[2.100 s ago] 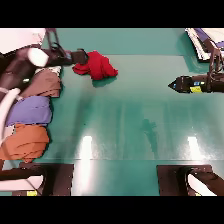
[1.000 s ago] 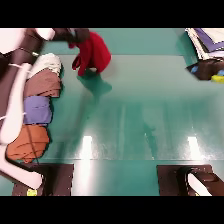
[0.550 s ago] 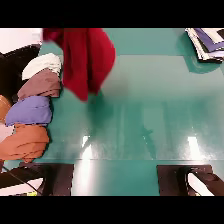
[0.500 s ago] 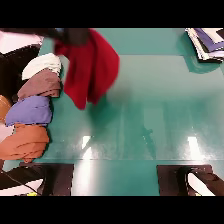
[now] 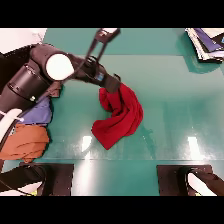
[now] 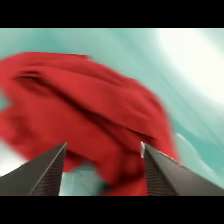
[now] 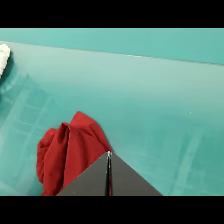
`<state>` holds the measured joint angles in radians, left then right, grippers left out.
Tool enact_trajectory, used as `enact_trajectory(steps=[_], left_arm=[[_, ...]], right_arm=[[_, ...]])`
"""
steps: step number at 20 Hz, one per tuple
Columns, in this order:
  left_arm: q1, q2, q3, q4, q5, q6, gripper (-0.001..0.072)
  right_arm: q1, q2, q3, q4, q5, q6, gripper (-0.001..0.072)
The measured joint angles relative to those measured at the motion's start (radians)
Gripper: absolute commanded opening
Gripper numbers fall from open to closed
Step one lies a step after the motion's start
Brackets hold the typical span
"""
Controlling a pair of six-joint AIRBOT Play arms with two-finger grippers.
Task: Fold the shirts.
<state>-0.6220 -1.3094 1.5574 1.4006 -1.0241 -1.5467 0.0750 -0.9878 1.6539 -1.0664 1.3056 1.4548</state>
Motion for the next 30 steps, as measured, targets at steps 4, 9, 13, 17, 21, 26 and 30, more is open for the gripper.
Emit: enact_trajectory(steps=[4, 9, 13, 17, 21, 26, 30], left_arm=[[0.175, -0.054, -0.048, -0.032, 0.003, -0.02, 0.055], [0.293, -0.233, -0.135, -0.236, 0.015, 0.035, 0.0551], [0.314, -0.369, -0.155, -0.42, 0.076, 0.105, 0.0549], [0.314, -0.422, -0.159, -0.505, 0.145, 0.129, 0.0329], [0.306, -0.439, -0.161, -0.521, 0.184, 0.146, 0.0024], [0.365, -0.388, -0.129, -0.483, 0.153, 0.143, 0.0024], [0.454, -0.246, -0.085, -0.39, 0.122, 0.138, 0.0025]], right_arm=[[0.0, -0.002, 0.001, 0.001, 0.005, 0.0, 0.0015], [0.0, -0.002, 0.001, 0.001, 0.007, 0.0, 0.0015], [0.0, -0.002, 0.001, 0.001, 0.008, 0.0, 0.0014], [0.0, -0.002, 0.001, 0.001, 0.013, 0.0, 0.0015], [0.0, -0.001, -0.002, 0.001, 0.014, 0.001, 0.0015], [0.0, -0.001, -0.113, 0.001, 0.053, 0.003, 0.0015], [0.039, -0.001, -0.383, -0.001, 0.031, 0.018, 0.0345]])
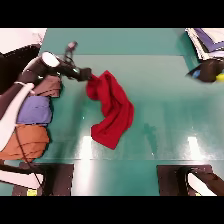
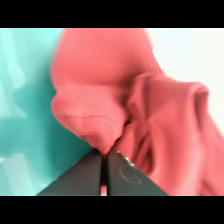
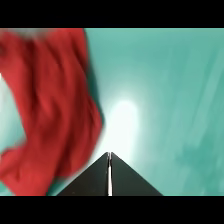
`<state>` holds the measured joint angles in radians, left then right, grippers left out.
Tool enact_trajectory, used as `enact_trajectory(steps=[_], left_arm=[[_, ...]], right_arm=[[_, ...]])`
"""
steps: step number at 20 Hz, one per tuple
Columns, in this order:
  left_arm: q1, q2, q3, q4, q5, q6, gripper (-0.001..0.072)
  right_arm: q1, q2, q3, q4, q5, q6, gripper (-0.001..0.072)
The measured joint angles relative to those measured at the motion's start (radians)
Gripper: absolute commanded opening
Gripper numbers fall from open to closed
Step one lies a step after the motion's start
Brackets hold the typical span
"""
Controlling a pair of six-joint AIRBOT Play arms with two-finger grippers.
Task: Fold the shirts.
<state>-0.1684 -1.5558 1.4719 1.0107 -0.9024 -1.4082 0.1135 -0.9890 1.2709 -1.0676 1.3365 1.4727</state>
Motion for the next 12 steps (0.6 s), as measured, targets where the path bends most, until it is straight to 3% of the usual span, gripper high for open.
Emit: enact_trajectory(steps=[1, 6, 12], left_arm=[[0.015, 0.035, 0.006, 0.03, -0.006, 0.0, 0.0025], [0.045, 0.118, 0.017, 0.134, -0.049, 0.003, 0.0025], [0.051, 0.136, 0.018, 0.165, -0.082, 0.003, 0.0025]], right_arm=[[0.027, -0.006, -0.092, 0.008, -0.039, 0.0, 0.0456], [0.209, -0.15, -0.41, 0.145, -0.278, -0.004, 0.0449], [0.402, -0.446, -0.368, 0.357, -0.452, -0.095, 0.0444]])
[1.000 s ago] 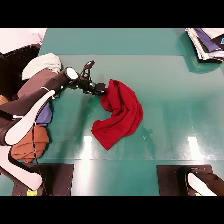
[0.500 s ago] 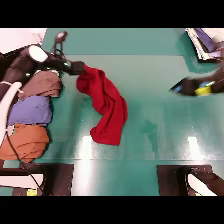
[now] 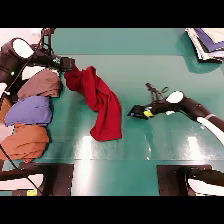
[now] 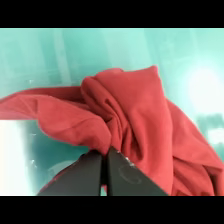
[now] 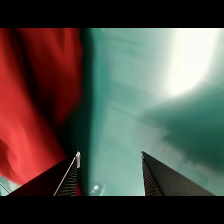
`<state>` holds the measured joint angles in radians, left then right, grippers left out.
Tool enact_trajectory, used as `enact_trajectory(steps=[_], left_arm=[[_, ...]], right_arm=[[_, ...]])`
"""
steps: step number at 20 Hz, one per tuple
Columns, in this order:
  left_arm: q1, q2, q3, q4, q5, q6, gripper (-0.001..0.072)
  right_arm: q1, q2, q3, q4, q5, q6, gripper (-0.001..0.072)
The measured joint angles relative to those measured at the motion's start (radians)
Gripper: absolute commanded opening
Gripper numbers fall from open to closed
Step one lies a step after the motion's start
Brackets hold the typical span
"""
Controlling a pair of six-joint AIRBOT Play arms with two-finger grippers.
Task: Fold the shirts.
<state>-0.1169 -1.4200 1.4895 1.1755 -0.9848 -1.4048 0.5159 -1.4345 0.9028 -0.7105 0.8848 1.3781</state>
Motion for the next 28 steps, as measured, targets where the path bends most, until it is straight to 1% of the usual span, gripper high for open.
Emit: enact_trajectory(steps=[3, 4, 5, 6, 8, 10, 13, 17, 21, 25, 28], left_arm=[[0.0, 0.002, 0.0, 0.004, -0.009, 0.0, 0.0025], [0.0, 0.002, 0.0, 0.004, -0.01, 0.0, 0.0025], [0.0, 0.002, 0.0, 0.006, -0.012, 0.0, 0.0025], [0.0, 0.002, 0.0, 0.006, -0.014, 0.0, 0.0024], [0.0, 0.01, 0.001, 0.012, -0.018, 0.0, 0.0024], [0.001, 0.037, 0.01, 0.034, -0.02, 0.0, 0.0024], [0.001, 0.119, 0.06, 0.09, -0.02, 0.0, 0.0025], [0.0, 0.278, 0.153, 0.127, -0.021, 0.0, 0.0025], [0.0, 0.449, 0.207, 0.128, -0.018, 0.0, 0.0025], [0.0, 0.59, 0.224, 0.057, 0.013, 0.0, 0.0025], [0.0, 0.669, 0.234, -0.008, 0.072, 0.0, 0.0024]], right_arm=[[0.056, -0.128, 0.112, 0.05, -0.023, -0.018, 0.0425], [0.069, -0.166, 0.151, 0.058, -0.025, -0.02, 0.0282], [0.081, -0.199, 0.186, 0.057, -0.031, -0.024, 0.004], [0.088, -0.229, 0.219, 0.053, -0.032, -0.024, 0.0013], [0.096, -0.269, 0.286, 0.037, -0.033, -0.028, 0.0013], [0.079, -0.272, 0.345, -0.012, -0.019, -0.025, 0.0012], [0.011, -0.201, 0.444, -0.164, 0.047, 0.023, 0.0012], [-0.104, -0.01, 0.582, -0.367, 0.146, 0.06, 0.0012], [-0.173, 0.206, 0.706, -0.498, 0.212, 0.073, 0.0012], [-0.195, 0.388, 0.787, -0.582, 0.26, 0.076, 0.0012], [-0.201, 0.503, 0.809, -0.64, 0.275, 0.078, 0.0012]])
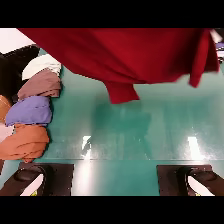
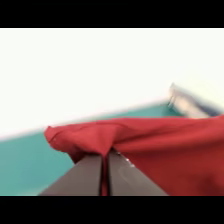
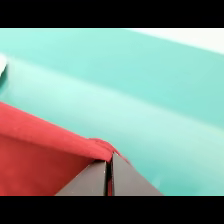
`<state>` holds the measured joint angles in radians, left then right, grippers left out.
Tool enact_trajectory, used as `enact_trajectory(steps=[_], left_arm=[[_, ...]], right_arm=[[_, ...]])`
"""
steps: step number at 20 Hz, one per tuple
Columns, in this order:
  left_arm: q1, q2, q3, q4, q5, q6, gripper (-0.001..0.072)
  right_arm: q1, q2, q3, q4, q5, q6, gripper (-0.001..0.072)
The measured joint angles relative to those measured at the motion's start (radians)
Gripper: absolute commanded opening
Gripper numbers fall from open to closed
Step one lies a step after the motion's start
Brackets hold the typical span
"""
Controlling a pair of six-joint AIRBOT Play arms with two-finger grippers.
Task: Fold the shirts.
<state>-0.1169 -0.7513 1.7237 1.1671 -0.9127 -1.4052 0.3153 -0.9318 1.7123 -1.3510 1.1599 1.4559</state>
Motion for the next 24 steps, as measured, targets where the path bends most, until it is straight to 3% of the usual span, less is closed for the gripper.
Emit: enact_trajectory(steps=[5, 8, 11, 14, 17, 20, 21, 22, 23, 24], left_arm=[[0.0, 0.048, 0.076, -0.043, 0.046, 0.0, 0.0024], [0.0, 0.014, 0.083, -0.043, -0.032, -0.003, 0.0024], [0.001, -0.077, 0.024, -0.035, -0.206, -0.019, 0.0025], [0.001, -0.181, -0.126, -0.038, -0.335, -0.025, 0.0025], [0.002, -0.28, -0.296, -0.036, -0.328, -0.014, 0.0025], [0.002, -0.37, -0.397, -0.019, -0.265, -0.006, 0.0025], [0.002, -0.392, -0.415, -0.013, -0.249, -0.005, 0.0025], [0.002, -0.405, -0.425, -0.011, -0.225, -0.003, 0.0025], [0.002, -0.416, -0.433, -0.011, -0.201, -0.003, 0.0025], [0.002, -0.424, -0.44, -0.005, -0.188, -0.003, 0.0025]], right_arm=[[-0.002, 0.109, 0.011, -0.074, 0.016, 0.011, 0.0012], [-0.003, 0.061, 0.012, -0.062, 0.12, 0.048, 0.0012], [0.0, -0.081, 0.011, 0.02, 0.314, 0.08, 0.0012], [0.028, -0.252, 0.011, 0.089, 0.419, 0.095, 0.0013], [0.05, -0.439, 0.012, 0.119, 0.416, 0.085, 0.0014], [0.042, -0.6, 0.012, 0.14, 0.311, 0.061, 0.0015], [0.031, -0.643, 0.012, 0.146, 0.266, 0.058, 0.0039], [0.014, -0.684, 0.013, 0.158, 0.217, 0.053, 0.0253], [-0.006, -0.72, 0.013, 0.175, 0.167, 0.049, 0.0419], [-0.028, -0.746, 0.013, 0.194, 0.124, 0.045, 0.0419]])
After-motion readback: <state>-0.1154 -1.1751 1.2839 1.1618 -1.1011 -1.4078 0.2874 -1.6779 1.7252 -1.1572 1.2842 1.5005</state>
